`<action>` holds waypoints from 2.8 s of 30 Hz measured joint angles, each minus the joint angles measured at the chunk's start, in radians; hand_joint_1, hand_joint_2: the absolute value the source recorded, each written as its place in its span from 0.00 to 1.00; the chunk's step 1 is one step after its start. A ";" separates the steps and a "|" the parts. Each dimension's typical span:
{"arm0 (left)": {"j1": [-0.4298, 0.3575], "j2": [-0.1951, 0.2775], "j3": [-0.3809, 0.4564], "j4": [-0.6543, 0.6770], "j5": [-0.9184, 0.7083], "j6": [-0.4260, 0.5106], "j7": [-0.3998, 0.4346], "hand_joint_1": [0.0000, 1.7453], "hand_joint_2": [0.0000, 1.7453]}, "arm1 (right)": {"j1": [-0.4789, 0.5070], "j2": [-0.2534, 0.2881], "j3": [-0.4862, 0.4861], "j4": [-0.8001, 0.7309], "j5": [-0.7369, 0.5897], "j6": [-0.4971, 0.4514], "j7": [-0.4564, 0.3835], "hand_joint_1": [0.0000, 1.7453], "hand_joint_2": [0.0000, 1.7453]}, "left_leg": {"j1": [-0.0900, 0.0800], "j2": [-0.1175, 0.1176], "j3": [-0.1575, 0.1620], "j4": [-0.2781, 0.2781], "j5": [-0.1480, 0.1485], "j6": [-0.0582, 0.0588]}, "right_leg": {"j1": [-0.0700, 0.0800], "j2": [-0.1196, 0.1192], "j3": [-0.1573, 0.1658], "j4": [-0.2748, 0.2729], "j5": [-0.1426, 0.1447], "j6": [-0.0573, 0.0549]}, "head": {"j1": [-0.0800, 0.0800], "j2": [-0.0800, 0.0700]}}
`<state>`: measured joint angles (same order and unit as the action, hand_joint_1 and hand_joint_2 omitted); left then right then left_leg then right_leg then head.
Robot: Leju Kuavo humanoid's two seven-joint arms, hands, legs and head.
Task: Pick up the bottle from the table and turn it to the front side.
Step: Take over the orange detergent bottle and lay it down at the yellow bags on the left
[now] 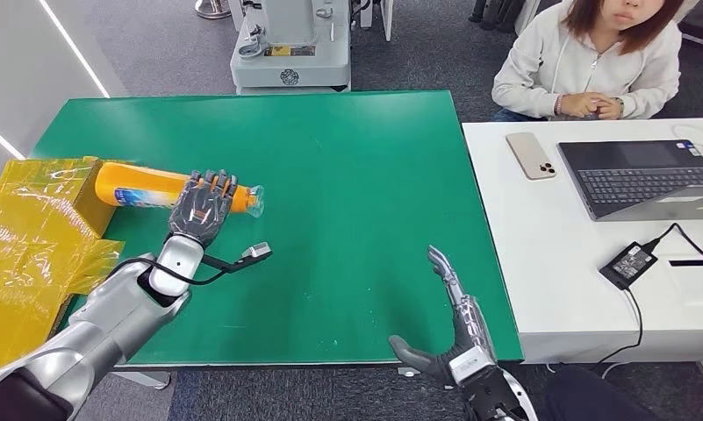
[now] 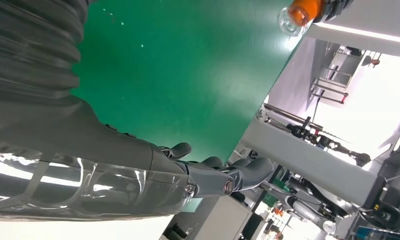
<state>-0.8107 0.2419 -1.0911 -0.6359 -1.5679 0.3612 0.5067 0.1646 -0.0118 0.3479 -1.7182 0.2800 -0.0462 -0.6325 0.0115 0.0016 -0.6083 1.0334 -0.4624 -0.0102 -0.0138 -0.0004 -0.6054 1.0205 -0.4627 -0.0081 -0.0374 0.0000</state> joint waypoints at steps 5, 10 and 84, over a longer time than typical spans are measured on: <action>0.004 0.019 -0.013 -0.001 0.000 -0.032 0.052 1.00 1.00 | 0.003 0.000 -0.003 0.000 0.005 0.009 0.004 0.00 1.00 | 0.000 0.000 0.000 0.000 0.000 0.000 | 0.000 0.000 0.000 0.000 0.000 0.000 | 0.000 0.000; 0.039 0.103 -0.032 -0.032 0.000 -0.179 0.138 1.00 1.00 | 0.003 0.015 -0.017 0.023 0.030 0.034 0.007 0.00 1.00 | 0.000 0.000 0.000 0.000 0.000 0.000 | 0.000 -0.001 0.000 0.000 -0.001 -0.001 | 0.000 0.000; 0.182 0.113 0.355 0.272 0.028 0.118 -0.195 0.00 1.00 | -0.027 0.080 -0.065 0.142 0.074 0.186 -0.011 0.00 1.00 | -0.001 -0.005 0.030 -0.010 -0.004 -0.010 | -0.002 -0.006 0.025 0.002 -0.010 -0.010 | 0.000 0.000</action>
<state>-0.6285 0.3547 -0.7360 -0.3635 -1.5395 0.4797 0.3114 0.1380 0.0679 0.2832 -1.5758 0.3542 0.1395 -0.6436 0.0106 -0.0032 -0.5778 1.0231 -0.4665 -0.0201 -0.0154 -0.0061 -0.5799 1.0226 -0.4730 -0.0176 -0.0375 0.0000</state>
